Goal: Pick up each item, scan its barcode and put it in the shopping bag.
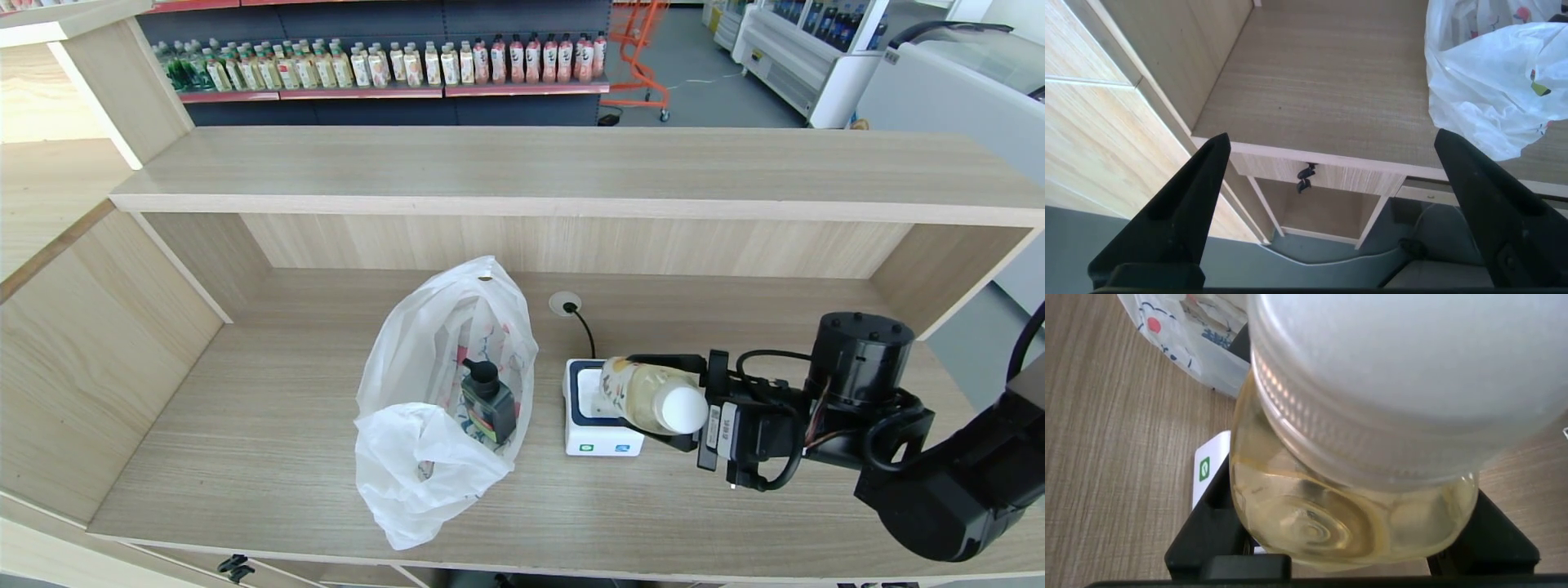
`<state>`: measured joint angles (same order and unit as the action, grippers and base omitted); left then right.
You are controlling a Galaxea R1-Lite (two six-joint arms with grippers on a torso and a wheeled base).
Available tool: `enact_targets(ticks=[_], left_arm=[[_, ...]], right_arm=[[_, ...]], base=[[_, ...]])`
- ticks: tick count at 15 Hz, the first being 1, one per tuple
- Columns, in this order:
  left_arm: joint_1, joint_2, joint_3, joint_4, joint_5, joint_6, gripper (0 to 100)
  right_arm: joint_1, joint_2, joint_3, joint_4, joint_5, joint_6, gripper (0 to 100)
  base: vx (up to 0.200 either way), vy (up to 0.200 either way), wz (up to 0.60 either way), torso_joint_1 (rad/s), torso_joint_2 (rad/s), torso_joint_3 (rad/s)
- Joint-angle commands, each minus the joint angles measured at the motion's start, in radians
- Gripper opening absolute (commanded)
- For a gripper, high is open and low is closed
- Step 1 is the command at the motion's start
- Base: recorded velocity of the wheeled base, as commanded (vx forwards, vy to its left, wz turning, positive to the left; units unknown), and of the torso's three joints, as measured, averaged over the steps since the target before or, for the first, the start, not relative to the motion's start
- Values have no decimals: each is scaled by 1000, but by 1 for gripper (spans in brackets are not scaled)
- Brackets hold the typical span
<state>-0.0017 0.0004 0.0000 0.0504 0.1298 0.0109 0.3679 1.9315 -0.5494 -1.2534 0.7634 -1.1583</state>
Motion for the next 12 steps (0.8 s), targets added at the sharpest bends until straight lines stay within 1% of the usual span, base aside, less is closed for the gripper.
enact_targets(ticks=[1,2,4,5,6,7,8,10,11,12], left_arm=[[0,0,0,0,1,0,100],[0,0,0,0,1,0,100],[0,0,0,0,1,0,100],[0,0,0,0,1,0,100],[0,0,0,0,1,0,100],[0,0,0,0,1,0,100],[0,0,0,0,1,0,100],[0,0,0,0,1,0,100],[0,0,0,0,1,0,100],[0,0,0,0,1,0,100]], right_arm=[[0,-8,-3,2,1,2,0],[2,-14,-7,3,1,11,0],[29,-78,-75,5,-16,155,0],[51,-131,-112,22,-64,264,0],[75,-195,-135,54,-157,404,0],[115,-259,-153,98,-282,569,0],[135,-292,-161,134,-360,663,0],[183,-332,-198,256,-596,937,0],[186,-325,-204,279,-641,1008,0],[187,-305,-208,290,-662,1072,0]], base=[[0,0,0,0,0,0],[0,0,0,0,0,0],[0,0,0,0,0,0],[0,0,0,0,0,0],[0,0,0,0,0,0],[0,0,0,0,0,0],[0,0,0,0,0,0],[0,0,0,0,0,0],[0,0,0,0,0,0],[0,0,0,0,0,0]])
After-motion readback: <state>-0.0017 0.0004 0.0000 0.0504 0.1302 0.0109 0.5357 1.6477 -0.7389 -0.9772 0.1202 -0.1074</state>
